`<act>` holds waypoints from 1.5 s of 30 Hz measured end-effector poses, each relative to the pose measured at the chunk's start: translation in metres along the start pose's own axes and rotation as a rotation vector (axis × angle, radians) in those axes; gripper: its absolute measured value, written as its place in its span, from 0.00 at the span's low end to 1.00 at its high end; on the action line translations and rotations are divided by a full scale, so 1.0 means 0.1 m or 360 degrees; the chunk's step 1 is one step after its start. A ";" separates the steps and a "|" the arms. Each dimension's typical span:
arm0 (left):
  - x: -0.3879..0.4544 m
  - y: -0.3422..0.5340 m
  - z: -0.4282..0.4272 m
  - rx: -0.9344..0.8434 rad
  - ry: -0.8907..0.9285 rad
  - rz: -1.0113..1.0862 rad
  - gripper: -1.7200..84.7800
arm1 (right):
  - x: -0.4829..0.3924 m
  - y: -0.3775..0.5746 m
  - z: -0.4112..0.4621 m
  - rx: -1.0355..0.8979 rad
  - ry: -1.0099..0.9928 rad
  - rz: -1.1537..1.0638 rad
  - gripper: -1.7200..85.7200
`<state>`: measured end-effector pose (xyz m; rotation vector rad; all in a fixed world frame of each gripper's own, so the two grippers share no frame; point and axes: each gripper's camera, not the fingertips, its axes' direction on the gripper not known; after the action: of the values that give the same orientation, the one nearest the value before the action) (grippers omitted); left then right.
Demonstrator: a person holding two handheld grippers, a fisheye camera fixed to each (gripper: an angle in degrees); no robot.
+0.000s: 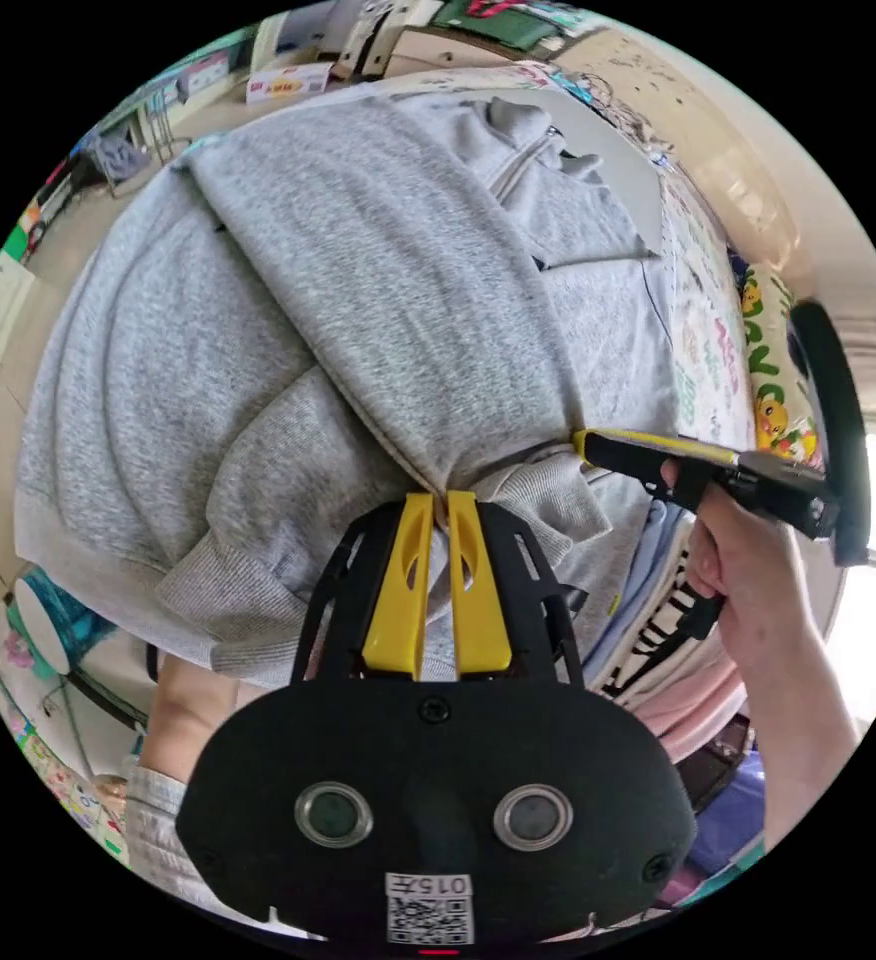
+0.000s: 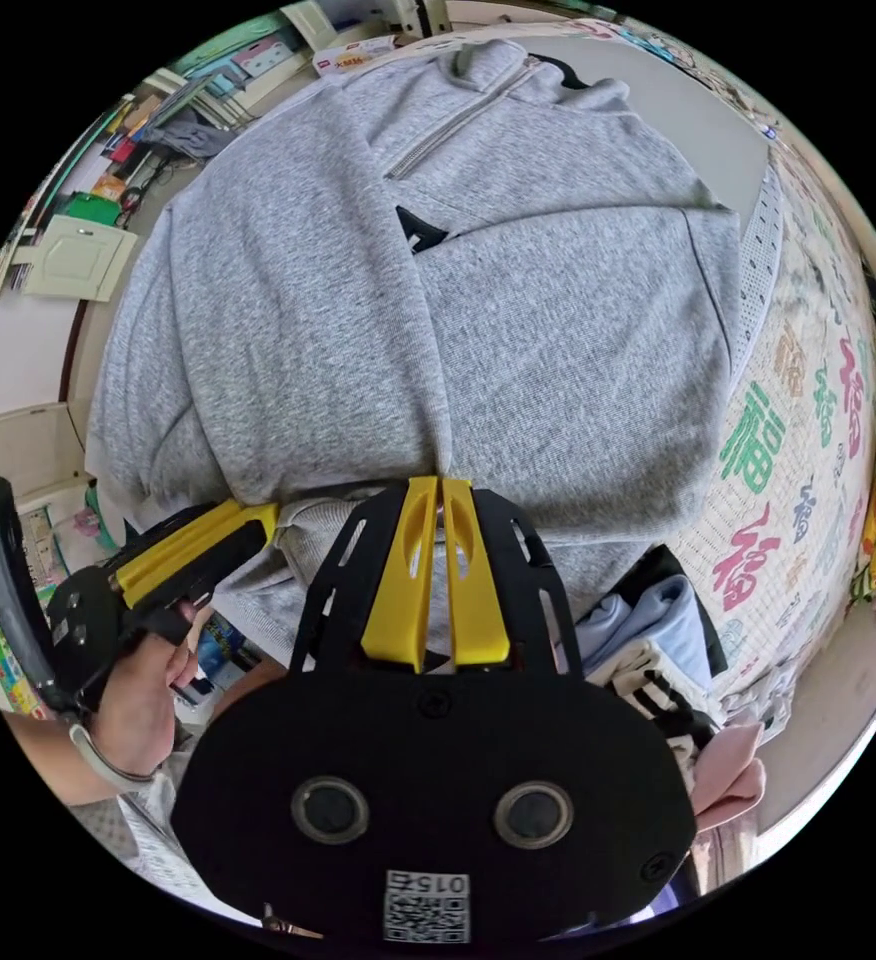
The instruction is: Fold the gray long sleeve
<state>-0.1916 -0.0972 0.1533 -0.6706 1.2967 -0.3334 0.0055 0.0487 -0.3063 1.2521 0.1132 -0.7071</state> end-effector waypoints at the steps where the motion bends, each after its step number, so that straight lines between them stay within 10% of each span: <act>1: 0.22 -0.02 -0.09 0.0011 -0.0094 0.0053 0.03 | -0.05 -0.02 0.01 -0.0013 0.0037 -0.0029 0.02; 14: 2.18 -0.06 -0.75 -0.0026 -0.0737 0.1334 0.04 | -0.10 -0.16 0.06 -0.0057 0.0026 -0.0035 0.02; 45: 3.21 0.67 -0.52 -0.0063 -0.1420 0.2574 0.03 | 0.06 -0.35 -0.19 -0.0115 -0.0044 0.0097 0.02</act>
<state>-0.1674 -0.2460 -0.1421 0.3410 0.6262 1.1885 -0.0033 0.0586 -0.3441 1.1716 0.0770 -0.6617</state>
